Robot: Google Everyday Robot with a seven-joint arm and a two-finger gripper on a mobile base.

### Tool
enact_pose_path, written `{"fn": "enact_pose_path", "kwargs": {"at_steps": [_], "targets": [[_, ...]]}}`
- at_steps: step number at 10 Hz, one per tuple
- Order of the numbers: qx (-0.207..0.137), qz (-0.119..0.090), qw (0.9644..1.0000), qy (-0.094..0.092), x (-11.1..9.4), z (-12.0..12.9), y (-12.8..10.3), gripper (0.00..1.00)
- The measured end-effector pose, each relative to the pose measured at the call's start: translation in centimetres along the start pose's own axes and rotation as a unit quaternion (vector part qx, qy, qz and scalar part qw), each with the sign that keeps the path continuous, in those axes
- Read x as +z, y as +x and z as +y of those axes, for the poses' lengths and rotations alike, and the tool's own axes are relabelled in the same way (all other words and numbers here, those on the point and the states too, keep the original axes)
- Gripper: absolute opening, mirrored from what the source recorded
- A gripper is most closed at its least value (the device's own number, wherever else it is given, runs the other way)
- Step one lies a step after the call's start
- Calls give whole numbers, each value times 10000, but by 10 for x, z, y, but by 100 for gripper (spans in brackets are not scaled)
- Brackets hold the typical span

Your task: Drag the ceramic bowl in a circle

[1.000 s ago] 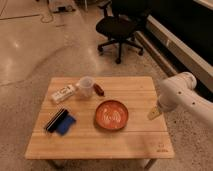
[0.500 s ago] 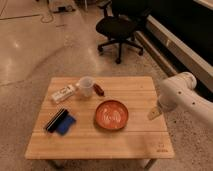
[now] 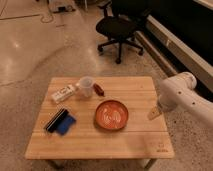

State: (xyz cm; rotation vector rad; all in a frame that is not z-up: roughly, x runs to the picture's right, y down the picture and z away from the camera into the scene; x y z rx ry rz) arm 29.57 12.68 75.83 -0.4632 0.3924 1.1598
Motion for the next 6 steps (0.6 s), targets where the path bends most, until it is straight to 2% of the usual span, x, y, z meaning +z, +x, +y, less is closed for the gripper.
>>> {"fn": "enact_pose_path", "kwargs": {"at_steps": [1,3,6], "targets": [[-37,-27,10000,11,2,4,-2,80],[-191,-77,9998,-7,11,30,-14,80],[-300,-133,9995,-25,20,38,-17,80]]}}
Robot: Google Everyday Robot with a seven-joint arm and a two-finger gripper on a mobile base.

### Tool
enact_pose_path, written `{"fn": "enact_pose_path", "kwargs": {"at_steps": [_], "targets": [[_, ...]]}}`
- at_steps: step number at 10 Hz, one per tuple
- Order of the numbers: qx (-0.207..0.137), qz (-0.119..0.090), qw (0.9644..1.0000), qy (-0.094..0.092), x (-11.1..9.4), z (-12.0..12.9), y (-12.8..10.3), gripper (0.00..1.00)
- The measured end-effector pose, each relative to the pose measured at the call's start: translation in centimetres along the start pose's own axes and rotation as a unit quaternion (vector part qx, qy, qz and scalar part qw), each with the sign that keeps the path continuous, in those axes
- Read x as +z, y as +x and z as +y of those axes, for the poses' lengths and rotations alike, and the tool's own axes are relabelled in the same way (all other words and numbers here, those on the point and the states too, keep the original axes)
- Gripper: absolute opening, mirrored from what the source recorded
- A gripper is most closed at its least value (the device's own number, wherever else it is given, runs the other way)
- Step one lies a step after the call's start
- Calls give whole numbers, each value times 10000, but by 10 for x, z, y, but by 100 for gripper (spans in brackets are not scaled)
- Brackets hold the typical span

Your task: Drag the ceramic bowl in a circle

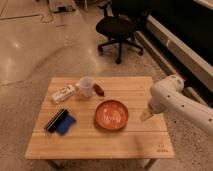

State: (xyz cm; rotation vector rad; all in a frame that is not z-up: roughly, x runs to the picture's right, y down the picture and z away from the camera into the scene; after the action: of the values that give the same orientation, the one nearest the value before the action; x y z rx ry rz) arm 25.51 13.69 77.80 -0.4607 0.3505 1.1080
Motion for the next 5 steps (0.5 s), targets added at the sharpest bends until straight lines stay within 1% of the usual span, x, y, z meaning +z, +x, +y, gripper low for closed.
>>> {"fn": "enact_pose_path", "kwargs": {"at_steps": [1,3,5], "targets": [[-40,-8,10000,-12,5,4,-1,80],[-156,-54,9999,-41,13,32,-15,80],[-220,-97,9997,-64,18,46,-23,80]]}}
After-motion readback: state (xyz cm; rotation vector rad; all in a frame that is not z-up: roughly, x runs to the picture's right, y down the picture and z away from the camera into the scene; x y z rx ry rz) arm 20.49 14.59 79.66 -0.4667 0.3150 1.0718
